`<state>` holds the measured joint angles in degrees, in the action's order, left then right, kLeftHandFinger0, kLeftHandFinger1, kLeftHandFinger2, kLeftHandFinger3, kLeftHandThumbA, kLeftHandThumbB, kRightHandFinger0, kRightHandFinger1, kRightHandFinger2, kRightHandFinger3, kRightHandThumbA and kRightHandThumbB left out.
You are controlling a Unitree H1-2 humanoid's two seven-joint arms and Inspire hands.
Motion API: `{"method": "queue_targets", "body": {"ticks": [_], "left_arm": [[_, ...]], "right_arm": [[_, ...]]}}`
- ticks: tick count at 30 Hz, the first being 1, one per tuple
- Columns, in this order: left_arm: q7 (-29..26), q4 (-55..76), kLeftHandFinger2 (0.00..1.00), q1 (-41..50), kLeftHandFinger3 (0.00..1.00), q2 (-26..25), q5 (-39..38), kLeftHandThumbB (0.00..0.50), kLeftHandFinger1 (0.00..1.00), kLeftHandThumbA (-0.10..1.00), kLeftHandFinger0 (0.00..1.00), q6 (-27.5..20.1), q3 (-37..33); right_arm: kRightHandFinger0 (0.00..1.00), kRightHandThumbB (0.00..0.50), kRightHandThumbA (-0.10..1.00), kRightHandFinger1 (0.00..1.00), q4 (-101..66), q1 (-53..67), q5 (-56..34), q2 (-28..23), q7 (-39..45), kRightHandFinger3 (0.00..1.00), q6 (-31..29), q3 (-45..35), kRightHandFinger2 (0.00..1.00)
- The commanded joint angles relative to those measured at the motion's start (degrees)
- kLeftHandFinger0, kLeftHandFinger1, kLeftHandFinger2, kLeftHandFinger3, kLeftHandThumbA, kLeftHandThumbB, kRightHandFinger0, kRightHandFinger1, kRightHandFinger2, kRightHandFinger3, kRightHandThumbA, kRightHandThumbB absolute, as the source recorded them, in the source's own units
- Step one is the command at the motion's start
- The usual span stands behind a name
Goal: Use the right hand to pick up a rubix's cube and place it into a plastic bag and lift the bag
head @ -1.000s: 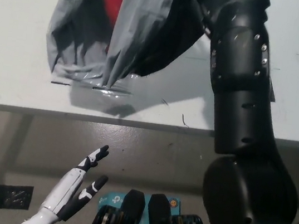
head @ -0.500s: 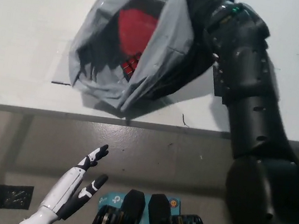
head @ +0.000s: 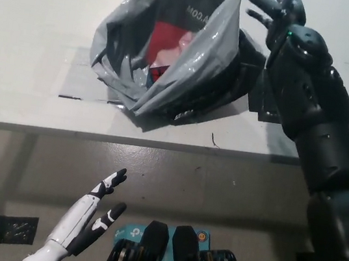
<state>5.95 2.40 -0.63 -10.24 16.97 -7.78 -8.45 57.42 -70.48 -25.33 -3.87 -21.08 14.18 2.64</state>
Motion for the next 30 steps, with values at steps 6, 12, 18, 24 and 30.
{"method": "queue_targets", "body": {"ticks": [6, 12, 18, 24, 30], "left_arm": [[1.17, 1.58, 1.0, -1.26, 1.0, -1.0, 0.0, 0.117, 1.0, 1.0, 1.0, -0.31, -0.63], [1.75, 2.0, 1.0, -1.16, 1.0, -1.37, 0.26, 0.124, 1.0, 1.0, 1.0, 0.45, -0.91], [1.43, 2.17, 1.0, -1.65, 1.0, -1.29, 0.65, 0.123, 1.0, 1.0, 1.0, 0.61, -0.91], [1.05, 1.61, 1.0, -1.12, 1.0, -1.16, 0.55, 0.111, 1.0, 1.0, 1.0, -0.05, -0.91], [1.15, 1.44, 1.0, -1.09, 1.0, -0.92, 0.23, 0.121, 1.0, 1.0, 1.0, -0.05, -1.03]], "right_arm": [[1.0, 0.5, 0.67, 1.0, -11.93, -5.15, 26.9, -8.19, 0.27, 1.0, 4.32, 19.73, 1.0], [1.0, 0.5, 0.77, 1.0, -20.16, -4.37, 27.34, -10.59, 2.44, 1.0, 7.95, 20.76, 1.0], [1.0, 0.5, 0.93, 1.0, -34.21, -2.94, 26.34, -12.65, 2.74, 1.0, 9.37, 16.44, 1.0], [1.0, 0.492, 0.88, 1.0, -51.8, -1.27, 18.71, -15.52, 7.22, 1.0, 12.65, 9.2, 1.0], [1.0, 0.383, 0.55, 1.0, -63.66, 1.92, 13.16, -20.83, 6.34, 1.0, 12.75, 7.57, 1.0]]}}
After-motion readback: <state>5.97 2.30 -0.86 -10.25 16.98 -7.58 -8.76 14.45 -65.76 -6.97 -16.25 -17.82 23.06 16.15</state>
